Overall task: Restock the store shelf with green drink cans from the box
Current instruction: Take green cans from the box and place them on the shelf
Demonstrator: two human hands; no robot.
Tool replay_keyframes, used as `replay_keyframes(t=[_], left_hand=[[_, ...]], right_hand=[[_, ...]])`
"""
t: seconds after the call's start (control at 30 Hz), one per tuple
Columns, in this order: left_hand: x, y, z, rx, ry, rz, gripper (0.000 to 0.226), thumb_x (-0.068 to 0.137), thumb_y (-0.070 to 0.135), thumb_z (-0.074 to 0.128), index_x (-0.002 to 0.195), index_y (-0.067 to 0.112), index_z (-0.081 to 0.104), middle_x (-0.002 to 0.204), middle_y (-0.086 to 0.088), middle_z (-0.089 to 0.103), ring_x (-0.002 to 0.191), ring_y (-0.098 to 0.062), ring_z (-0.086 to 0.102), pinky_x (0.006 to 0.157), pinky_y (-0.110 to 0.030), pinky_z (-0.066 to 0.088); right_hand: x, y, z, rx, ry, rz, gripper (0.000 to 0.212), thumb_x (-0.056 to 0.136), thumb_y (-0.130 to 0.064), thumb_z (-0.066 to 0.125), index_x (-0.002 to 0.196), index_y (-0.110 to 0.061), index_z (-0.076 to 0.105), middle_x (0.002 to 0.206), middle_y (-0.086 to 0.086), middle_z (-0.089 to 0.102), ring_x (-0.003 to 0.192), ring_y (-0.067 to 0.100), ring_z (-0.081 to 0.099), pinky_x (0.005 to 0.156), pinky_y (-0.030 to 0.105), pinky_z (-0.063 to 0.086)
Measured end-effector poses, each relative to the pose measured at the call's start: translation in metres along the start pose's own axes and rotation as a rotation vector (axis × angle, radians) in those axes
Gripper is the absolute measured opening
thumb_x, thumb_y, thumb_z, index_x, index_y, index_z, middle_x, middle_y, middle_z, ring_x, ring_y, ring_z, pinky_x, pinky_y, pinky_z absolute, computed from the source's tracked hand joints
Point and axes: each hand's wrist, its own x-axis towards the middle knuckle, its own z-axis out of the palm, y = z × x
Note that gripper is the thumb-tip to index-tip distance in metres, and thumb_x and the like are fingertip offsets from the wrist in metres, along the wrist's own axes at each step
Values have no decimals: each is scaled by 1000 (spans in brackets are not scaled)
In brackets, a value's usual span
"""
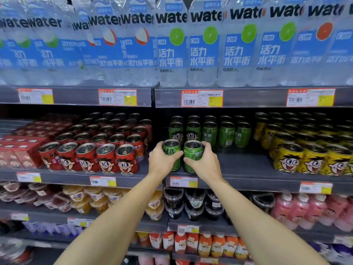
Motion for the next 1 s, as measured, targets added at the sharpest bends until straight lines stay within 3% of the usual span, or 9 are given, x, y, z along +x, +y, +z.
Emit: replay_keyframes(t=[0.2,0.37,0.47,0.6,0.73,1.0], left_hand=[[2,-6,6,-25,-30,13,73,70,44,82,130,18,50,113,2,63,109,-19,59,94,-40,50],[-7,-15,13,-50,-17,48,66,74,40,80,128,24,47,114,6,62,104,-12,59,88,-30,48],[-8,-17,15,-9,-39,65,61,75,30,79,126,26,46,114,7,61,106,-15,58,89,-32,47],[-13,-24,17,44,-34,49,81,78,28,78,145,19,33,130,-4,56,119,-22,54,99,-40,46],[-19,-27,20,17,37,42,77,79,25,78,142,16,34,127,-4,56,116,-20,55,96,-36,47],[-7,-23,24,54,25,39,74,81,25,76,141,15,34,126,-5,59,114,-22,56,93,-35,46]], right_hand=[[4,12,5,38,0,14,84,69,-48,81,137,-30,35,125,-1,61,115,24,58,93,44,50],[0,21,4,74,-37,-46,81,75,-41,80,140,-28,33,128,-2,57,116,20,55,93,40,49],[2,23,3,82,-52,-64,82,76,-39,80,140,-26,32,127,-2,58,114,19,56,91,36,48],[-1,24,3,88,-44,-72,80,76,-39,80,140,-28,32,126,-3,59,113,18,56,90,34,46],[-4,23,6,92,-19,-74,78,73,-40,79,136,-31,33,124,-6,59,113,17,57,92,38,48],[-8,28,9,28,31,-97,82,75,-42,74,143,-29,29,132,-7,54,121,17,52,91,38,46]])
